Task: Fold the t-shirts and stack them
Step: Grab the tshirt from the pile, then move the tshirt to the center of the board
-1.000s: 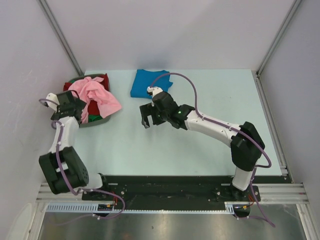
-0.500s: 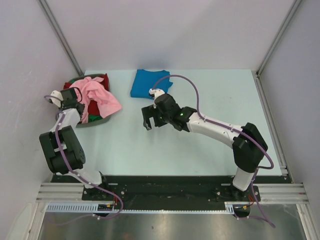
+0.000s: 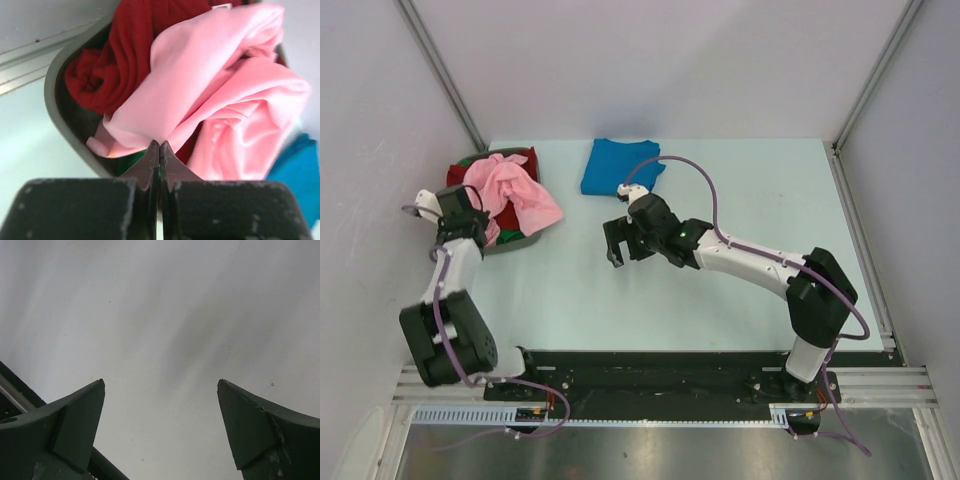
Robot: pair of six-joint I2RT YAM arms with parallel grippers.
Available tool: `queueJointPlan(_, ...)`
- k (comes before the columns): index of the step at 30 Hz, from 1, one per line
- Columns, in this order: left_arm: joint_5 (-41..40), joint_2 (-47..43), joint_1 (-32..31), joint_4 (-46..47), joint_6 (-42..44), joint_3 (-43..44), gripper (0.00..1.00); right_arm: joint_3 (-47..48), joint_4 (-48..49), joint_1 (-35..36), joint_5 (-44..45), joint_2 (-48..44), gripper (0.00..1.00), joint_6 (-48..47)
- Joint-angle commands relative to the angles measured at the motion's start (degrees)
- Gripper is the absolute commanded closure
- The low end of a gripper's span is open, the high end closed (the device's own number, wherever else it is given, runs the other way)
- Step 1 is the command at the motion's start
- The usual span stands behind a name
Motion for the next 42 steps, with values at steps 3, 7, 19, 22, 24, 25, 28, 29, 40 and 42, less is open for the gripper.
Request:
queueJointPlan(3, 9.12, -20.62, -0.13, 3.68, -5.55, -7.73, 1.0, -1.11, -0.69, 3.18, 4.01, -6.68, 0.0, 1.17)
queueJointPlan(7, 14.31, -28.81, -6.69, 4.91, 1.89, -5.37, 1.0, -3.3, -1.83, 5.38, 10.42, -11.95, 0.0, 2.57)
queueJointPlan(19, 44.55, -31.84, -32.6, 18.45, 7.46, -2.82, 1.0, -7.97, -10.96, 3.72, 37.85, -40.93, 0.0, 6.45)
queueJointPlan(22, 48.41, -24.99, -41.04, 21.87, 8.52, -4.05, 1.0, -7.97, -12.81, 2.84, 40.49, -45.78, 0.0, 6.09)
queueJointPlan(24, 49.56, -17.73, -45.81, 25.74, 9.56, -4.23, 1.0, -8.05, -13.61, 2.4, 41.63, -46.93, 0.0, 5.92)
queueJointPlan(25, 48.78, -15.41, -50.88, 26.53, 9.57, -4.14, 1.0, -7.97, -14.22, 2.31, 42.16, -47.46, 0.0, 6.09)
queueJointPlan(28, 46.5, -3.73, -59.15, 30.92, 9.23, -2.38, 1.0, -7.97, -15.54, 2.13, 42.69, -48.17, 0.0, 6.09)
queueJointPlan(29, 46.66, -0.92, -60.32, 34.93, 8.35, -2.21, 1.0, -7.97, -15.81, 1.96, 42.96, -48.17, 0.0, 6.27)
queueJointPlan(40, 30.61, -3.76, -62.62, 30.67, 5.69, -7.66, 0.0, -8.23, -21.17, 2.66, 32.34, -46.42, 0.0, 4.69)
queueJointPlan(42, 19.84, -11.67, -62.44, 21.04, 9.47, -5.03, 0.0, -8.49, -21.17, 3.79, 26.37, -45.36, 0.0, 3.29)
